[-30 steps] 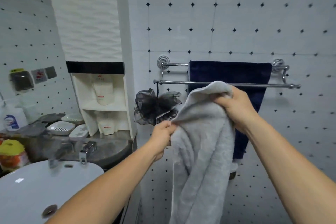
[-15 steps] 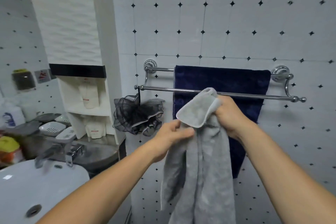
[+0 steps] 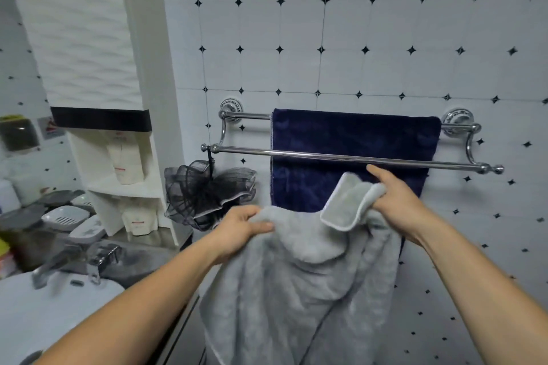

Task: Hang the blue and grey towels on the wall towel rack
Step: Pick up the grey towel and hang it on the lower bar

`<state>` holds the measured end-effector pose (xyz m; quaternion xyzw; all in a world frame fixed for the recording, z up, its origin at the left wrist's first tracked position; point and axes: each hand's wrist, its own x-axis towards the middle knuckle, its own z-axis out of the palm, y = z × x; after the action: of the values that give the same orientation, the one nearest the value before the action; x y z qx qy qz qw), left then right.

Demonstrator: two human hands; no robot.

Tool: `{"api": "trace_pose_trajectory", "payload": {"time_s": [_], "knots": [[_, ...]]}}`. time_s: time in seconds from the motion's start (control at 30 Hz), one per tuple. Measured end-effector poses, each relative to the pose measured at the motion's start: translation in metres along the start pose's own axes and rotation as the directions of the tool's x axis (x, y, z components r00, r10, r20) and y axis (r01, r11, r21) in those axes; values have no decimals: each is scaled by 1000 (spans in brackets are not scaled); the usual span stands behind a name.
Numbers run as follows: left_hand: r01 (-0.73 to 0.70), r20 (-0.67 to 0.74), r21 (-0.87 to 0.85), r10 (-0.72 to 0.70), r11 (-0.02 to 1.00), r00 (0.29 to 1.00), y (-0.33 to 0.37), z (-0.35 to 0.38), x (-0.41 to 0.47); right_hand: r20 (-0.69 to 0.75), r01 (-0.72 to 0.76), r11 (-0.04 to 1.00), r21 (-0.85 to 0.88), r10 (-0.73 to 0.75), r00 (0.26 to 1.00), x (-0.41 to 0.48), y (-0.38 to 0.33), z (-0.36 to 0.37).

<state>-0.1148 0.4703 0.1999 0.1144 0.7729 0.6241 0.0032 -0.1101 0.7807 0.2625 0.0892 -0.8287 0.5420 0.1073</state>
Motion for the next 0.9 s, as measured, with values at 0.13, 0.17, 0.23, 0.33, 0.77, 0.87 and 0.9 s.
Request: {"api": "trace_pose_trajectory", "payload": {"time_s": [0.13, 0.17, 0.23, 0.33, 0.77, 0.87, 0.9], "knots": [[-234, 214, 95, 210, 968, 954, 59, 38, 21, 385, 128, 986, -106, -78, 920, -8, -3, 49], [-251, 246, 73, 226, 965, 943, 68, 45, 24, 404, 138, 983, -122, -78, 912, -7, -6, 60], [-236, 265, 13, 225, 972, 938, 77, 47, 25, 340, 124, 990, -65, -95, 936, -5, -10, 68], [-118, 356, 86, 80, 989, 931, 62, 25, 21, 223, 92, 993, 73, -107, 969, -5, -8, 51], [214, 94, -421, -192, 882, 977, 21, 17, 23, -268, -340, 800, 495, 513, 815, -2, 51, 24], [165, 18, -377, -170, 911, 985, 25, 43, 19, -364, -324, 697, 640, 646, 671, -1, 57, 23], [136, 23, -356, -136, 925, 990, 28, 52, 18, -393, -321, 712, 624, 641, 659, -3, 53, 28]]}}
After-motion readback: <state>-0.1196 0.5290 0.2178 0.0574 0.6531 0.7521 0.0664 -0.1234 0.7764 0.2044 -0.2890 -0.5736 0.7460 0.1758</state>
